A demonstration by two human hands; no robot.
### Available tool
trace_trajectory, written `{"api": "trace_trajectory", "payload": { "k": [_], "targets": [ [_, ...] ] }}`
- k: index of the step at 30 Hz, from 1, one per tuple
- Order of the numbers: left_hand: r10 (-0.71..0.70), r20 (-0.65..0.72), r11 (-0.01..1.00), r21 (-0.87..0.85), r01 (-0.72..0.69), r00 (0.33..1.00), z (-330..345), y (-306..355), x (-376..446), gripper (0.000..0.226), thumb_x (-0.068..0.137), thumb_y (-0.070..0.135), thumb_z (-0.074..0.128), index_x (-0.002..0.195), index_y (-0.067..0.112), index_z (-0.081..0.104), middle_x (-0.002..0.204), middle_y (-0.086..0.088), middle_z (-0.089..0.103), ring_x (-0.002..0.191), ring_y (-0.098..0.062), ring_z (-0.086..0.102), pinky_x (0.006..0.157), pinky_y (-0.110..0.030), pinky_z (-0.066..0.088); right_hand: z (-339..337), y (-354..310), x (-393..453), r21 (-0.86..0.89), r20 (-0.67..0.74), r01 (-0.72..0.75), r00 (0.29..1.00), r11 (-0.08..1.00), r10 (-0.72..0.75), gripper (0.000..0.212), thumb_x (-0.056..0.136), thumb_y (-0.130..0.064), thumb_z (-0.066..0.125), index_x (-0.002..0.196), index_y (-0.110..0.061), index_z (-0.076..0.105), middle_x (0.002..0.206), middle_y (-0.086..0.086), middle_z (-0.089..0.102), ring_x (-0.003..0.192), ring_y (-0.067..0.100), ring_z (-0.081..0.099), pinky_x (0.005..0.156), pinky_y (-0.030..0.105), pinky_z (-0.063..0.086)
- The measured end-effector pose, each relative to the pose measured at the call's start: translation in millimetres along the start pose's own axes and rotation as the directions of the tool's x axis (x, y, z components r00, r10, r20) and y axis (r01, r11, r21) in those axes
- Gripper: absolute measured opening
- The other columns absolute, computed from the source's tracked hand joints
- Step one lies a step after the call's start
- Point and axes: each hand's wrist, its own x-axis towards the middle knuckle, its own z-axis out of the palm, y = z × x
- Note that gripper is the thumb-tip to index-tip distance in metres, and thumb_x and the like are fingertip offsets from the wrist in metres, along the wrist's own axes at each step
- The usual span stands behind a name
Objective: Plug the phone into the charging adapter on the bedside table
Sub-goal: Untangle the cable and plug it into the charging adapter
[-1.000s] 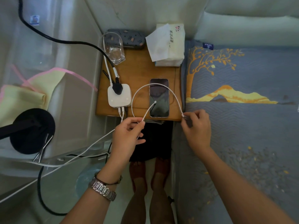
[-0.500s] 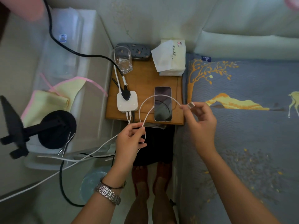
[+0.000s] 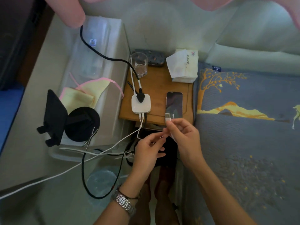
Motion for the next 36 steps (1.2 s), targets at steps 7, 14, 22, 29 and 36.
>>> {"api": "trace_trajectory", "payload": {
  "k": [7, 14, 22, 29, 36],
  "targets": [
    [0.011, 0.055, 0.995, 0.098, -0.016, 0.998, -16, -16, 3, 0.027, 0.087, 0.021, 0.063, 0.087, 0.047, 0.070, 0.079, 0.018, 0.072, 0.070, 0.000, 0.065, 0.066, -0.019, 0.053, 9, 25, 7, 0.049, -0.119, -0.055, 0.991, 0.997, 0.060, 0.015, 0.073, -0.032, 0.073, 0.081, -0.020, 0.071, 0.076, 0.004, 0.075, 0.074, 0.014, 0.071, 0.067, 0.017, 0.054],
    [0.035, -0.151, 0.989, 0.148, -0.012, 0.988, -44, -22, 24, 0.015, 0.086, 0.022, 0.062, 0.087, 0.036, 0.066, 0.092, 0.008, 0.071, 0.090, -0.008, 0.065, 0.075, -0.020, 0.047, 15, 57, 14, -0.093, -0.136, -0.117, 0.985, 0.989, 0.104, 0.010, 0.079, -0.022, 0.073, 0.083, -0.013, 0.072, 0.073, 0.005, 0.073, 0.067, 0.016, 0.069, 0.061, 0.021, 0.055],
    [0.076, -0.280, 0.981, 0.195, -0.021, 0.957, -59, -18, 70, 0.011, 0.086, 0.025, 0.061, 0.086, 0.034, 0.066, 0.093, 0.007, 0.070, 0.090, -0.010, 0.065, 0.081, -0.030, 0.053, 27, 92, 35, -0.239, -0.157, -0.208, 0.972, 0.949, 0.174, 0.010, 0.080, -0.031, 0.072, 0.082, -0.022, 0.069, 0.072, 0.002, 0.073, 0.067, 0.014, 0.072, 0.052, 0.030, 0.059],
    [0.075, -0.319, 0.983, 0.181, -0.017, 0.945, -61, -18, 103, 0.010, 0.086, 0.024, 0.060, 0.091, 0.031, 0.065, 0.098, 0.005, 0.070, 0.093, -0.013, 0.065, 0.089, -0.040, 0.053, 39, 105, 59, -0.264, -0.115, -0.247, 0.968, 0.932, 0.224, 0.007, 0.078, -0.023, 0.074, 0.078, -0.025, 0.067, 0.068, -0.003, 0.073, 0.056, 0.009, 0.068, 0.047, 0.020, 0.054],
    [0.125, -0.413, 0.982, 0.181, -0.053, 0.902, -75, -15, 137, 0.012, 0.086, 0.022, 0.061, 0.096, 0.029, 0.063, 0.091, 0.015, 0.064, 0.090, -0.004, 0.062, 0.088, -0.033, 0.053, 51, 121, 69, -0.225, -0.121, -0.256, 0.965, 0.940, 0.234, 0.004, 0.082, -0.015, 0.071, 0.083, -0.019, 0.070, 0.072, -0.002, 0.073, 0.058, 0.006, 0.067, 0.049, 0.016, 0.053]
  ]
}}
